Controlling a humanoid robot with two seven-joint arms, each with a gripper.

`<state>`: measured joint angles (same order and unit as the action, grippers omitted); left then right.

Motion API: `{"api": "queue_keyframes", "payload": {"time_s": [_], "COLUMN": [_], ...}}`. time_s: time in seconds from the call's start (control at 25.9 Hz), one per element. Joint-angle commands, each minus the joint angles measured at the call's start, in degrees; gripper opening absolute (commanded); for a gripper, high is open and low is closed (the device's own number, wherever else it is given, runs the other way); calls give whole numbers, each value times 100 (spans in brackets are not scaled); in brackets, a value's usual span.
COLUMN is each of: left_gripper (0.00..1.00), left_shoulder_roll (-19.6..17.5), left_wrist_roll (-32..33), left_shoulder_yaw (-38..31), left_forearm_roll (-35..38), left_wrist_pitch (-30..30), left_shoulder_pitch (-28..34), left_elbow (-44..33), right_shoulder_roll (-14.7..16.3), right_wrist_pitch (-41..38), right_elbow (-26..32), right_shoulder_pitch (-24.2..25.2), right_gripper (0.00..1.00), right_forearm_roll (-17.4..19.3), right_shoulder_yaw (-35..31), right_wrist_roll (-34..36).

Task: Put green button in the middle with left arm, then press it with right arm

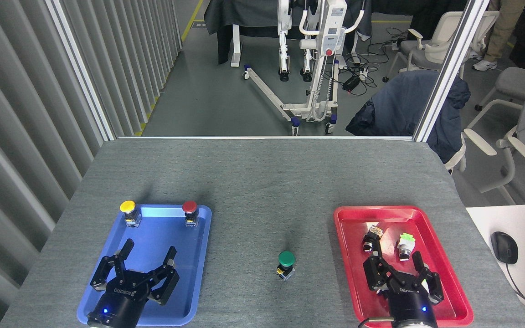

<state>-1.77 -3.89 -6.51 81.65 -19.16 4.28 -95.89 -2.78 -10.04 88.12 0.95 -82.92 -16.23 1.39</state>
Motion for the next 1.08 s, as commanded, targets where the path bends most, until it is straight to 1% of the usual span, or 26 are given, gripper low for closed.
{"api": "queue_keyframes", "payload": {"time_s": [0.0,0.12,0.23,0.27,0.31,0.39,0.5,0.66,0.89,1.04], "left_gripper": [98,98,98,98,98,98,98,98,98,98], "left_shoulder_roll": [10,10,1,1,10,10,10,10,10,19], "left_wrist_roll": [-7,-7,-7,-7,-7,-7,-7,-7,2,-7], "left_shoulder_yaw": [0,0,0,0,0,0,0,0,0,0], "left_forearm_roll": [0,0,0,0,0,0,0,0,0,0], "left_wrist_pitch": [0,0,0,0,0,9,9,9,9,9], "left_shoulder_pitch": [3,3,3,3,3,3,3,3,3,3], "left_elbow": [0,0,0,0,0,0,0,0,0,0], "right_shoulder_roll": [-82,85,551,674,726,762,779,771,691,718], "right_wrist_pitch": [-24,-42,-50,-59,-51,-50,-59,-68,37,160], "right_elbow": [548,460,399,329,293,267,267,267,302,285], "right_shoulder_pitch": [256,125,-78,-95,-95,-104,-87,-104,-113,-122], "right_gripper": [100,100,100,100,100,100,100,100,100,100], "right_forearm_roll": [-58,-49,-67,-76,-76,-93,-128,-427,-410,-410], "right_shoulder_yaw": [-126,-117,-82,-38,50,208,252,331,340,331], "right_wrist_roll": [-271,-289,-289,-289,-289,-289,-289,-289,-262,-254]}}
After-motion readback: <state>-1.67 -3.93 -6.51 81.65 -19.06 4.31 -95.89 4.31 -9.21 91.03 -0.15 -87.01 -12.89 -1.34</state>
